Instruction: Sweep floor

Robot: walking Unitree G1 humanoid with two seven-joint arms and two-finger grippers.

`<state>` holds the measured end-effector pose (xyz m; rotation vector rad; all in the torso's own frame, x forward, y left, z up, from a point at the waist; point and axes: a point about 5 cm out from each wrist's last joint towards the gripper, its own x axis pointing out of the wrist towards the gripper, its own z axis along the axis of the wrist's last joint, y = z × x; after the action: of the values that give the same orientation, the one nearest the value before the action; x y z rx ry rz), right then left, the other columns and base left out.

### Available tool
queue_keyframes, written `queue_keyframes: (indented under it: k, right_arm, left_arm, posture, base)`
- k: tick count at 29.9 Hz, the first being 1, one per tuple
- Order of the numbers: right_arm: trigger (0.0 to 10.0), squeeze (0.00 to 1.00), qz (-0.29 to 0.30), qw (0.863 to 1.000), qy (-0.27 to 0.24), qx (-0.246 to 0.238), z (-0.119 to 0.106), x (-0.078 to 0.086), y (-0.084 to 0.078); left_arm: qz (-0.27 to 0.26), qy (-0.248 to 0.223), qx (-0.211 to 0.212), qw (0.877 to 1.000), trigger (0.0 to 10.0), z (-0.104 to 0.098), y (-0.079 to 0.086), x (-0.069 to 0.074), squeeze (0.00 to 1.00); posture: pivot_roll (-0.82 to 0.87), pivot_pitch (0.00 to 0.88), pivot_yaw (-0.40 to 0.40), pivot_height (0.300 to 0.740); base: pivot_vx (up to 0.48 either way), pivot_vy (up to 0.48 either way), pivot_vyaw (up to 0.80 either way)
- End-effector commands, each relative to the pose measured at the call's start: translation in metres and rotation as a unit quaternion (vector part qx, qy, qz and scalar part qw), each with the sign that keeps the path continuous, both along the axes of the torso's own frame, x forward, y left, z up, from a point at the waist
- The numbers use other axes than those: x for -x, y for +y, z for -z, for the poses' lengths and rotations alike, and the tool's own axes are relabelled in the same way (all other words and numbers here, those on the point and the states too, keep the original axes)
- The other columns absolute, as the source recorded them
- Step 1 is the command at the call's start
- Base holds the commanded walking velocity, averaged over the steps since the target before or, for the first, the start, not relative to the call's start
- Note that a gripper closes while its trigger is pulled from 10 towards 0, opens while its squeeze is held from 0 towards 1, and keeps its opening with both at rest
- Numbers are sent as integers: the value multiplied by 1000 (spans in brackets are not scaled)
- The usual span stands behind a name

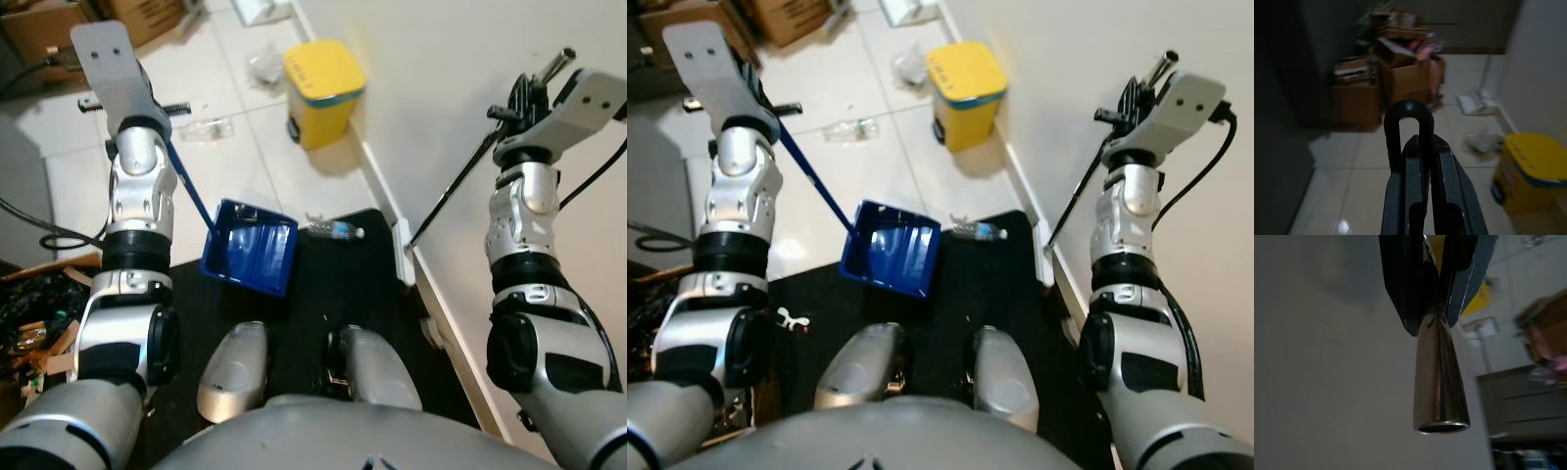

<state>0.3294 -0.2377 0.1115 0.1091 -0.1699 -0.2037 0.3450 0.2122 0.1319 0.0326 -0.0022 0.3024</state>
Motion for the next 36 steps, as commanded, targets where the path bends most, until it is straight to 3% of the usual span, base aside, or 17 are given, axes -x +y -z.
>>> queue_keyframes:
  k: [1, 19, 30, 36]
  right_arm:
    - [10000, 0, 5, 1000, -12, 4, -6, -1, -5]
    - [10000, 0, 6, 1000, -11, 5, -5, -1, -5]
    - [10000, 0, 10, 998, 23, 49, 5, 3, -11]
    - [10000, 0, 13, 998, 35, 41, 11, 4, -14]
  left_arm:
    - [7, -18, -6, 1000, 10000, -8, -5, -4, 0]
    - [12, -14, -4, 1000, 10000, -7, -7, -5, 0]
    - [71, 29, 38, 996, 10000, 9, -32, -12, 0]
    - [78, 42, 54, 995, 10000, 15, -39, -15, 0]
  posture:
    - [111, 0, -41, 740]
    - [109, 0, -40, 740]
    - [99, 0, -41, 740]
    - [101, 0, -39, 740]
  base:
    - [371, 0, 0]
    - [346, 0, 0]
    - [124, 0, 0]
    - [0, 0, 0]
